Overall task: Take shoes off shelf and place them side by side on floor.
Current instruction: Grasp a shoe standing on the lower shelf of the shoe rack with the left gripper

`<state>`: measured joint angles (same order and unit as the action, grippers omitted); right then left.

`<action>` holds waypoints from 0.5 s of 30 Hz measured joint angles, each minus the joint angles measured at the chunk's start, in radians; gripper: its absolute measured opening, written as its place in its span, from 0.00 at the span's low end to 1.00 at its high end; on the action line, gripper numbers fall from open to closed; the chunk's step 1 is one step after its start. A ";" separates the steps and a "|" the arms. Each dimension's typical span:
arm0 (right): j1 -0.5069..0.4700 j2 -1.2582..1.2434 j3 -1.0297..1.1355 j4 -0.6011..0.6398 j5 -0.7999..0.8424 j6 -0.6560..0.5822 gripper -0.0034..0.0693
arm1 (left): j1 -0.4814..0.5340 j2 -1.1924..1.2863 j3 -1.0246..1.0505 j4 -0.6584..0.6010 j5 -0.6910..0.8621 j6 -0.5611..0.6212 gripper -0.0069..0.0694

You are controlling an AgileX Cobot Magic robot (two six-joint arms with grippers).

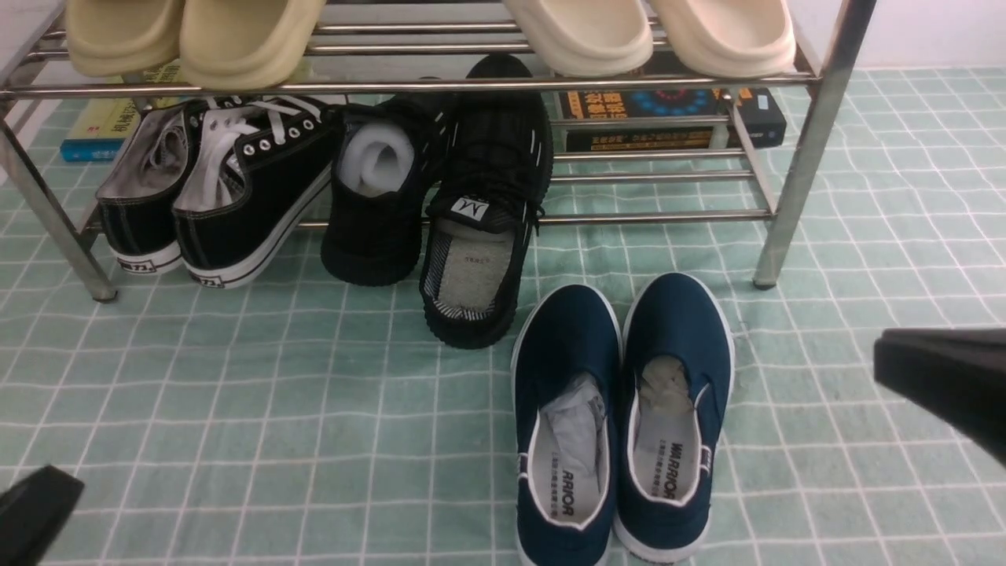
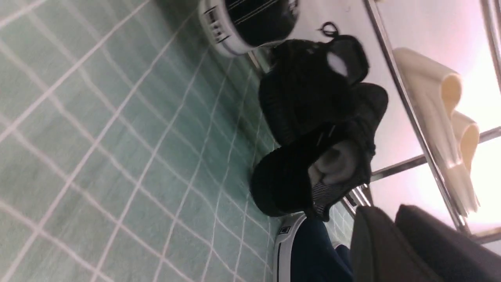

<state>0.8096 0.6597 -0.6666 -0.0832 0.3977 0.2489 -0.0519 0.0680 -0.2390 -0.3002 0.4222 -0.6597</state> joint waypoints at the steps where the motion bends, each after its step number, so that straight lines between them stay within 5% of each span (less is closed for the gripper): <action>1: 0.000 0.000 -0.024 -0.018 0.019 0.000 0.04 | 0.000 0.100 -0.092 0.056 0.078 0.024 0.13; 7: 0.000 0.000 -0.049 -0.048 0.102 0.000 0.05 | 0.000 0.523 -0.381 0.210 0.396 0.159 0.09; 15: 0.000 0.000 -0.049 -0.048 0.193 0.012 0.05 | 0.000 0.963 -0.673 0.168 0.477 0.357 0.11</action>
<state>0.8096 0.6597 -0.7154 -0.1307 0.5904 0.2606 -0.0519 1.0315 -0.9118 -0.1317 0.8989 -0.3025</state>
